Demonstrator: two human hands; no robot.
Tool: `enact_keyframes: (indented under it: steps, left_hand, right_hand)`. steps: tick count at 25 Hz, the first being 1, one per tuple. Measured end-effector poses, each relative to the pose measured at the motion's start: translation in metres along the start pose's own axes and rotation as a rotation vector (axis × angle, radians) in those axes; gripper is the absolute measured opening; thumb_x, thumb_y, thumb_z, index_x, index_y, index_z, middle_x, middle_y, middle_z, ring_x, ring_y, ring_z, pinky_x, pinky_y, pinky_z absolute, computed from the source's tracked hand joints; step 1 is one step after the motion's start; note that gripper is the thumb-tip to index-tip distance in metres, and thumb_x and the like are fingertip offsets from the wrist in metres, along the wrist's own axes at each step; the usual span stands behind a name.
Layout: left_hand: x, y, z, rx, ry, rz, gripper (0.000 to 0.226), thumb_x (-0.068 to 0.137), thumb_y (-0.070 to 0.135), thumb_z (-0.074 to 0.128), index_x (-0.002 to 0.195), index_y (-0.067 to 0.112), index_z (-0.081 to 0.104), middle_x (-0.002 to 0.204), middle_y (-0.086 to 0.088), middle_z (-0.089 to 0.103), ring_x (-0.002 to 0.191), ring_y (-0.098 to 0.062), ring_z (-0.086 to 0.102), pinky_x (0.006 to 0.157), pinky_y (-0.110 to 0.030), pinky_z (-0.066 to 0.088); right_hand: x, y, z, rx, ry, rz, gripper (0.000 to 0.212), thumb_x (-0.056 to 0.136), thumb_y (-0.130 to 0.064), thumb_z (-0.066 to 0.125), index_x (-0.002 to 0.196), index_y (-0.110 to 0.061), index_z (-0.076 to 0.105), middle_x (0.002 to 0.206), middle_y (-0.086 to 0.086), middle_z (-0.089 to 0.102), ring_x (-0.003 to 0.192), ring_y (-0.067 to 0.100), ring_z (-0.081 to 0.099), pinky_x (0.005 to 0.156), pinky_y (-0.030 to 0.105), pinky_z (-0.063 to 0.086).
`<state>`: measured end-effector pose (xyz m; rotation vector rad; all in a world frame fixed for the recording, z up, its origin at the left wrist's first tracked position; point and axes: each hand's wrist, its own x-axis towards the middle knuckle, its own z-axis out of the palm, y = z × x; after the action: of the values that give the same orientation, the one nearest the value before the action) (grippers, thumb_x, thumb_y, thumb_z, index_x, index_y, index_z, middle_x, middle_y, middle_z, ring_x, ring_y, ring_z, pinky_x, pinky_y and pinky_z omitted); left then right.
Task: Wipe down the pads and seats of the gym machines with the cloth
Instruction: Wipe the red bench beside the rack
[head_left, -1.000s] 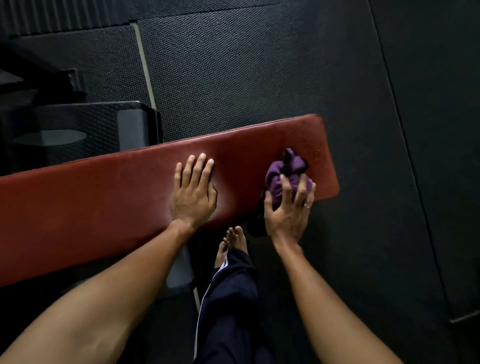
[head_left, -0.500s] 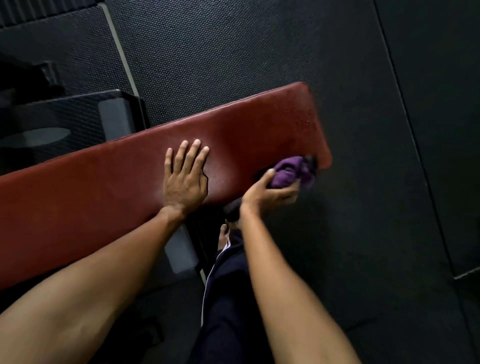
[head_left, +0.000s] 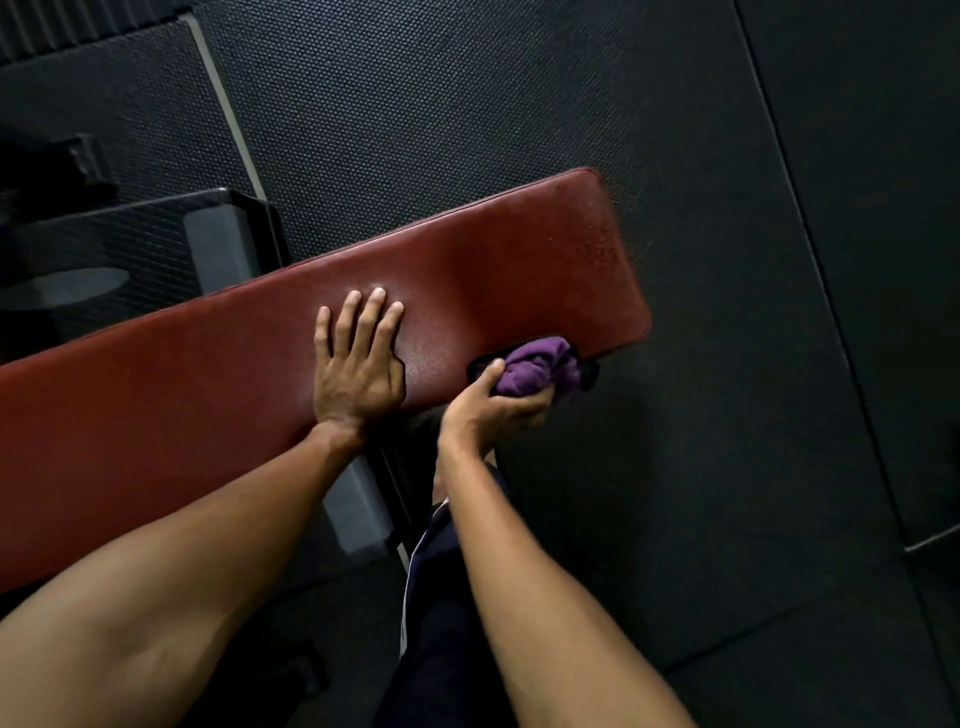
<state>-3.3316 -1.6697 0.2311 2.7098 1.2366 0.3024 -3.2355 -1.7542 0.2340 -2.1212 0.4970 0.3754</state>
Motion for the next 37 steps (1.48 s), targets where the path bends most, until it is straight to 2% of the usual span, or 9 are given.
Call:
enact_keyframes:
  steps: [2, 5, 7, 12, 18, 24, 31, 34, 37]
  left_hand:
    - [0.002, 0.001, -0.002, -0.007, -0.016, -0.002, 0.060, 0.087, 0.021, 0.045, 0.147, 0.016, 0.046, 0.156, -0.008, 0.040, 0.147, -0.031, 0.032, 0.121, -0.058, 0.018]
    - [0.001, 0.003, -0.002, -0.024, -0.019, -0.012, 0.058, 0.087, 0.020, 0.045, 0.145, 0.015, 0.048, 0.155, -0.009, 0.042, 0.146, -0.032, 0.032, 0.120, -0.058, 0.018]
    - [0.006, 0.005, 0.000, -0.017, 0.009, -0.034, 0.052, 0.087, 0.020, 0.048, 0.139, 0.014, 0.052, 0.151, -0.009, 0.046, 0.142, -0.033, 0.037, 0.118, -0.059, 0.021]
    - [0.049, 0.028, 0.006, -0.033, 0.012, -0.128, 0.038, 0.089, 0.025, 0.052, 0.125, 0.013, 0.056, 0.145, -0.007, 0.050, 0.138, -0.031, 0.041, 0.116, -0.057, 0.023]
    - [0.100, 0.046, 0.018, -0.099, -0.028, -0.144, 0.047, 0.089, 0.027, 0.048, 0.133, 0.013, 0.053, 0.148, -0.005, 0.048, 0.143, -0.027, 0.036, 0.121, -0.055, 0.016]
    - [0.111, 0.058, 0.026, -0.113, -0.052, -0.198, 0.055, 0.093, 0.032, 0.041, 0.144, 0.013, 0.047, 0.152, -0.004, 0.046, 0.145, -0.024, 0.036, 0.122, -0.052, 0.016]
    - [0.113, 0.059, 0.025, -0.097, -0.085, -0.214, 0.059, 0.095, 0.037, 0.039, 0.150, 0.017, 0.042, 0.156, -0.004, 0.042, 0.146, -0.025, 0.033, 0.123, -0.051, 0.012]
    - [0.113, 0.055, 0.027, -0.087, -0.072, -0.209, 0.058, 0.094, 0.036, 0.043, 0.149, 0.017, 0.044, 0.154, -0.004, 0.044, 0.144, -0.025, 0.037, 0.123, -0.050, 0.014]
    - [0.113, 0.053, 0.029, -0.085, -0.055, -0.193, 0.057, 0.094, 0.034, 0.043, 0.148, 0.016, 0.046, 0.153, -0.004, 0.046, 0.143, -0.026, 0.040, 0.122, -0.052, 0.018]
  right_hand:
    - [0.021, -0.020, -0.005, -0.024, 0.077, -0.030, 0.072, 0.097, -0.031, 0.066, 0.154, -0.010, 0.029, 0.157, 0.023, 0.022, 0.139, 0.035, 0.033, 0.111, 0.035, 0.028]
    - [0.024, -0.026, -0.004, -0.160, 0.069, -0.067, 0.069, 0.097, -0.048, 0.058, 0.155, -0.028, 0.028, 0.164, 0.019, 0.012, 0.145, 0.043, 0.026, 0.113, 0.057, 0.035]
    - [0.000, -0.013, -0.002, -0.315, 0.003, -0.284, 0.064, 0.095, -0.050, 0.059, 0.152, -0.029, 0.038, 0.165, 0.020, 0.011, 0.149, 0.048, 0.015, 0.115, 0.064, 0.030]
    - [0.030, -0.010, -0.023, -0.595, -0.107, -0.841, 0.045, 0.091, -0.042, 0.068, 0.132, -0.026, 0.064, 0.157, 0.019, 0.035, 0.148, 0.052, 0.017, 0.120, 0.059, 0.021]
    - [0.096, -0.082, 0.014, -0.616, -0.115, -0.769, 0.044, 0.091, -0.040, 0.065, 0.134, -0.030, 0.061, 0.157, 0.016, 0.036, 0.148, 0.051, 0.017, 0.120, 0.061, 0.023]
    - [0.123, -0.062, -0.044, -0.797, -0.488, -1.311, 0.051, 0.086, -0.048, 0.057, 0.135, -0.033, 0.061, 0.162, 0.006, 0.030, 0.153, 0.043, 0.013, 0.115, 0.058, 0.036]
    - [0.147, -0.124, 0.016, -0.785, -0.255, -1.021, 0.058, 0.088, -0.038, 0.058, 0.145, -0.037, 0.047, 0.158, 0.014, 0.028, 0.145, 0.047, 0.023, 0.115, 0.062, 0.031]
    - [0.120, -0.125, 0.042, -0.788, -0.337, -1.166, 0.051, 0.090, -0.052, 0.056, 0.139, -0.038, 0.057, 0.157, 0.012, 0.033, 0.145, 0.049, 0.023, 0.119, 0.059, 0.026]
    - [0.123, -0.106, 0.008, -0.820, -0.522, -1.382, 0.048, 0.091, -0.053, 0.058, 0.138, -0.041, 0.058, 0.160, 0.006, 0.033, 0.150, 0.043, 0.020, 0.116, 0.055, 0.035]
